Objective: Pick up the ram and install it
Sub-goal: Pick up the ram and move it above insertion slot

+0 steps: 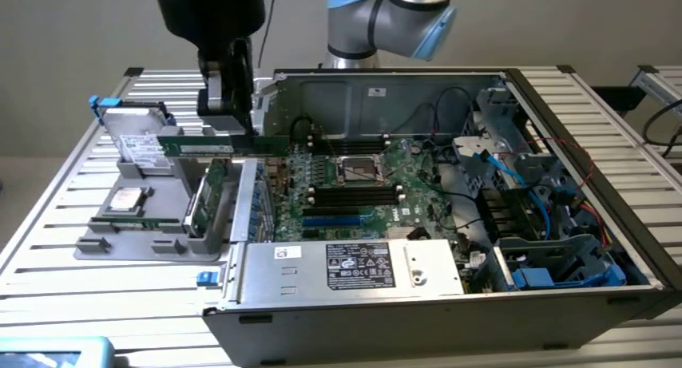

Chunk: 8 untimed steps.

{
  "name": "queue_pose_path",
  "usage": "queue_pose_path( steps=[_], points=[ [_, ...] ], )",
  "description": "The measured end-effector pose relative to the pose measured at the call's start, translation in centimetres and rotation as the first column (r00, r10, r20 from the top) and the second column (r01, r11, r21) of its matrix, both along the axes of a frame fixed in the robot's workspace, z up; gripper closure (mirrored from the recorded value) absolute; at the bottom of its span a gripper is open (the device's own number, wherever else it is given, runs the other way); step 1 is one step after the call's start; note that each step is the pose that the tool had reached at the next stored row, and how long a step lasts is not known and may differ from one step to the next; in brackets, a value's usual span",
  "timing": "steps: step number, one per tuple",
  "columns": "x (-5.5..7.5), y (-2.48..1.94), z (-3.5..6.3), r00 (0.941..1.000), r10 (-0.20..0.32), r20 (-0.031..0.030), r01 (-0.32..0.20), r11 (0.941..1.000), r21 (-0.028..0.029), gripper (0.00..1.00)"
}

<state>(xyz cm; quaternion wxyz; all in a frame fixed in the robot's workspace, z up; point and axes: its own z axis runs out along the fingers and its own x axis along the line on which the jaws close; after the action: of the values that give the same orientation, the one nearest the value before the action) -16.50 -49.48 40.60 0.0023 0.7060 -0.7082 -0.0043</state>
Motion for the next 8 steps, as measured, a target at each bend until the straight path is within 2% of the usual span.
queue_pose_path(
  steps=[8],
  points=[
    [3.6,0.08,-0.08,1.0,0.0,0.0,0.0,1.0,-0.0032,0.87]
  ],
)
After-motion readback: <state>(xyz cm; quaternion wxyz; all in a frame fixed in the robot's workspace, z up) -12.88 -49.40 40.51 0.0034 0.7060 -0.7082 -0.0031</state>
